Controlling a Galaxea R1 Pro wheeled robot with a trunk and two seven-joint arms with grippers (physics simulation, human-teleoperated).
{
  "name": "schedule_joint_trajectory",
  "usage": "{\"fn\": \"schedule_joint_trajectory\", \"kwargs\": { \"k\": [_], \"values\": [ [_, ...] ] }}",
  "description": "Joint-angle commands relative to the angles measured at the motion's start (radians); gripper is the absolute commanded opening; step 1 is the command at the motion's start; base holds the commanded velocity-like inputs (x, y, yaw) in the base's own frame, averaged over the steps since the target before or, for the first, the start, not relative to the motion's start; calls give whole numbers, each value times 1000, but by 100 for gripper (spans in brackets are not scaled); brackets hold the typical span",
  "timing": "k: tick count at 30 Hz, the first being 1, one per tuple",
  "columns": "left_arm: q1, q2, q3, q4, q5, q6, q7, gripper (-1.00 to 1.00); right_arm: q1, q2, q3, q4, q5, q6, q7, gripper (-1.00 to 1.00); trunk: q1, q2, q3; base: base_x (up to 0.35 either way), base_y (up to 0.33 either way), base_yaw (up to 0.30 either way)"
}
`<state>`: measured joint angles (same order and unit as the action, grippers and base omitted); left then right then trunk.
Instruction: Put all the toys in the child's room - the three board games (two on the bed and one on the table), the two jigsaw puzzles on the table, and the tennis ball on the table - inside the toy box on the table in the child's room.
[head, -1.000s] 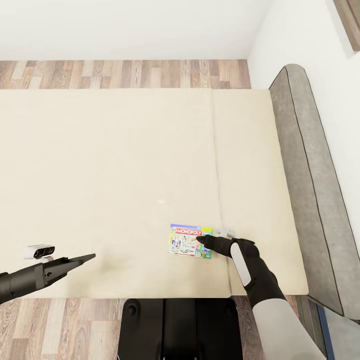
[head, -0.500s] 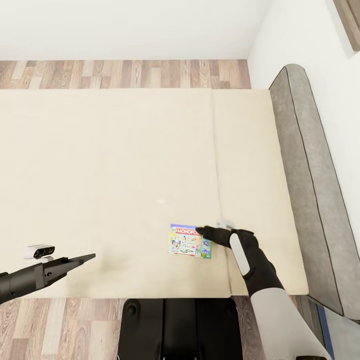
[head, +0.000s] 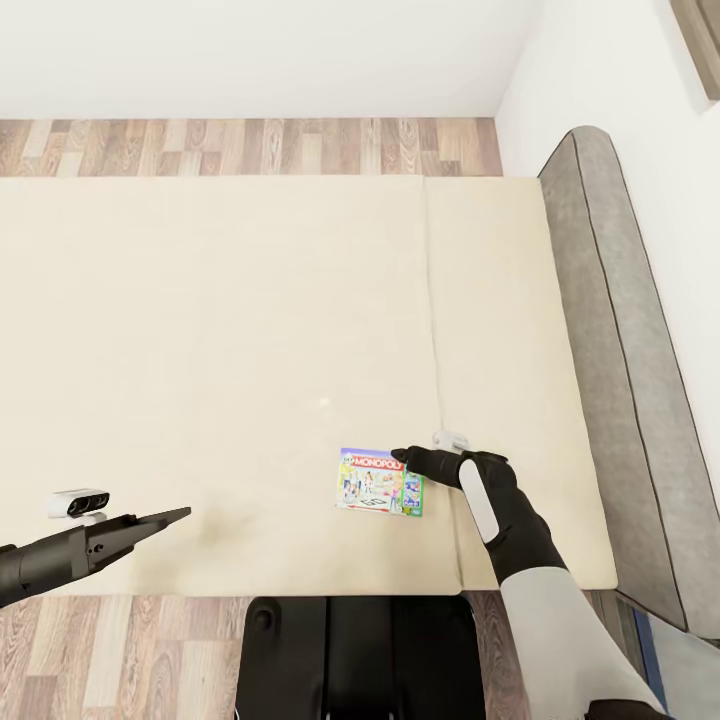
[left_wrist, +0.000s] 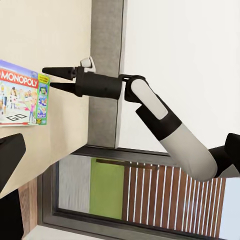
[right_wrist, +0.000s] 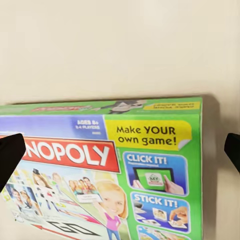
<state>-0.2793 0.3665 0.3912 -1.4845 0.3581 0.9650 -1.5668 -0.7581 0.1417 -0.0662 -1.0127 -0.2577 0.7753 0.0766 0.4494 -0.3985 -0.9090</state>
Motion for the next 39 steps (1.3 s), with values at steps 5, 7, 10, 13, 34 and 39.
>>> {"fn": "schedule_joint_trajectory", "kwargs": {
  "k": [5,7,10,13,34,39],
  "values": [
    [-1,0,0,0,-1,11,-4,100,-1,1,-4,1,6,5,8,100,1,-2,-5,0,0,0],
    [-1,0,0,0,-1,11,-4,100,-1,0,-4,3,6,5,8,100,1,-2,-8,0,0,0],
    [0,0,0,0,-1,11,-4,100,-1,0,-4,9,6,5,7,100,1,-2,-12,0,0,0],
    [0,1,1,0,-1,11,-4,100,-1,0,-4,23,6,3,7,100,1,-2,-16,0,0,0],
    [0,0,1,1,-1,11,-4,100,-1,2,-4,34,6,3,8,100,1,-2,-35,0,0,0],
    [0,0,1,1,-1,11,-4,100,-1,2,-4,34,6,3,8,100,1,-2,-36,0,4,0]
  ]
}}
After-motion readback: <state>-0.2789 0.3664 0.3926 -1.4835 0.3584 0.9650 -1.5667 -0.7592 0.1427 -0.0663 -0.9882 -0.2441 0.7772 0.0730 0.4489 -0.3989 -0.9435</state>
